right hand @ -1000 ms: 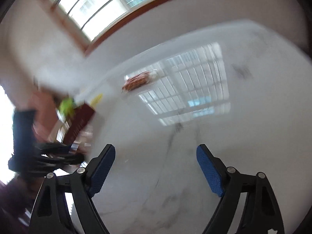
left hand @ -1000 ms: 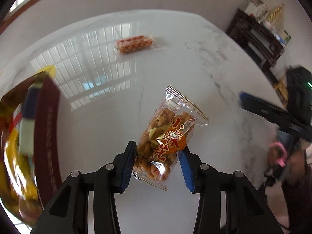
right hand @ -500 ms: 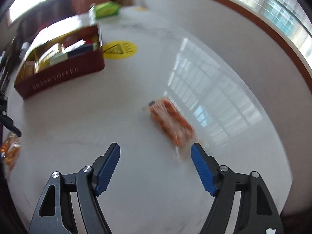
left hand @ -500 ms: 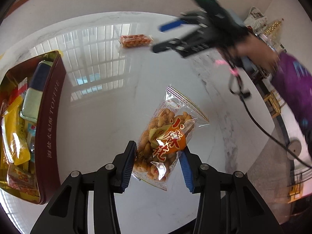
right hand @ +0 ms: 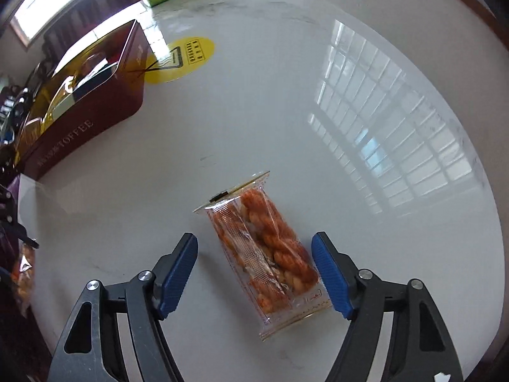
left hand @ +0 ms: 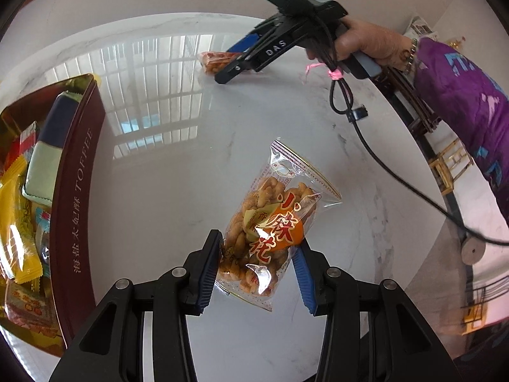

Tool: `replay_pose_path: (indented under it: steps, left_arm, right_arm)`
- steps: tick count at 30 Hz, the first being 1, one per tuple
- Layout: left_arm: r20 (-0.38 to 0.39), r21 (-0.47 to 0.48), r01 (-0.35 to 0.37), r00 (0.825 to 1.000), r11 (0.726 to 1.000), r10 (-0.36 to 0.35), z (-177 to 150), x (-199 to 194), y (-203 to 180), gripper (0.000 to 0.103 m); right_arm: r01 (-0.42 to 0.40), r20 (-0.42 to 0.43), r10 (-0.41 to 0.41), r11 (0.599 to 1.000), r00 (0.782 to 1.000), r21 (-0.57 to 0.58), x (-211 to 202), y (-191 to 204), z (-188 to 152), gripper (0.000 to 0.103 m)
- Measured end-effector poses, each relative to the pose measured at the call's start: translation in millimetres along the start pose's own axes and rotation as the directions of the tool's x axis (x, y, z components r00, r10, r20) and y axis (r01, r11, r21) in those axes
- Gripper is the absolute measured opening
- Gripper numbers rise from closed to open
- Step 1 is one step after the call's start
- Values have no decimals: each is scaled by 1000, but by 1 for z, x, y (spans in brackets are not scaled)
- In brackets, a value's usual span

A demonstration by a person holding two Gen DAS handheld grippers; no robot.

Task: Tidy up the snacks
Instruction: 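Lift the red-printed packet with the left gripper while the right gripper grasps the other twist packet, then carry the red-printed packet into the tin and open the left gripper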

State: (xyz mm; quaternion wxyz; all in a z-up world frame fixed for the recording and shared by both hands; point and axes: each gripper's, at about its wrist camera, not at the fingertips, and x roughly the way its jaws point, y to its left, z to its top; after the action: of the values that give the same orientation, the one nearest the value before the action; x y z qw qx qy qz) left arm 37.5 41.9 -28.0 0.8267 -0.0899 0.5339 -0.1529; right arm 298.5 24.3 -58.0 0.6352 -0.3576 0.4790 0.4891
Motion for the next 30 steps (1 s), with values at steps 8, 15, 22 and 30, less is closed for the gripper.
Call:
replay_pose_path:
  steps: [8, 15, 22, 30]
  left_arm:
    - [38, -30, -19, 999, 999, 21, -6, -17, -4, 45]
    - [75, -47, -3, 997, 999, 6, -21, -38, -13, 45]
    - [116, -65, -27, 993, 998, 35, -35, -66, -21, 45]
    - [211, -156, -114, 967, 981, 145, -35, -120, 22, 45]
  right_arm:
    - [111, 80, -129, 974, 988, 199, -19, 31, -54, 34]
    - [91, 215, -255, 818, 943, 568, -51, 62, -173, 34]
    - [90, 191, -441, 541, 877, 836, -73, 75, -256, 34]
    - [110, 113, -586, 331, 802, 937, -78, 83, -290, 34]
